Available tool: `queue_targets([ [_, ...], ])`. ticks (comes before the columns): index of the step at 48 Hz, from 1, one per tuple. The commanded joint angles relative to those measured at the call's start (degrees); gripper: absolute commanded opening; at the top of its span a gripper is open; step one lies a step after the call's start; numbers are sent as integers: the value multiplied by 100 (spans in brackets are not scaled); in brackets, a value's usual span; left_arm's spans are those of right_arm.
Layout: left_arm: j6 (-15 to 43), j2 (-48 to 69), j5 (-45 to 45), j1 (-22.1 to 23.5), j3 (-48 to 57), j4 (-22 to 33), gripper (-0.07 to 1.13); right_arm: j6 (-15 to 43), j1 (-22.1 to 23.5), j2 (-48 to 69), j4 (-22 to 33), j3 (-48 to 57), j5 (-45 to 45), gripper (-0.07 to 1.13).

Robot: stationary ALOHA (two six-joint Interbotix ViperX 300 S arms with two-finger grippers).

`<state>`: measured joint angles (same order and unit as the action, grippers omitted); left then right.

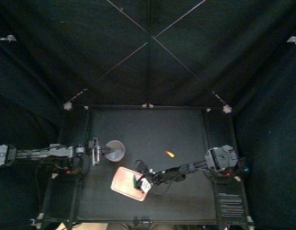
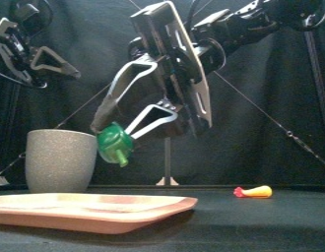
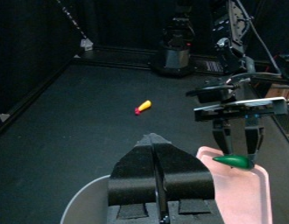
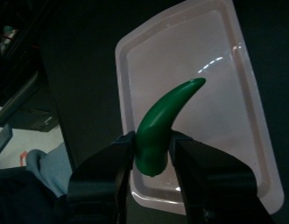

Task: Pick the green pepper then place it on the pink plate
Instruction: Drop green pepper on the pink plate and return to neutral

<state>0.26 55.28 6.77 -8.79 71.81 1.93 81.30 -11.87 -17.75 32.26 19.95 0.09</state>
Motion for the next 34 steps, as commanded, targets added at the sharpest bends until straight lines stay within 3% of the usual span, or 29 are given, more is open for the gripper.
queue_targets([
  [1,9,-18,26,-35,-53,-18,6,-9,0,70,18,-237,-70,71],
  [17,9,-18,26,-35,-70,-18,6,-18,-18,-158,53,-545,-923,96],
  [34,9,-18,26,-35,-44,-9,6,-26,-9,281,615,-571,-1617,96],
])
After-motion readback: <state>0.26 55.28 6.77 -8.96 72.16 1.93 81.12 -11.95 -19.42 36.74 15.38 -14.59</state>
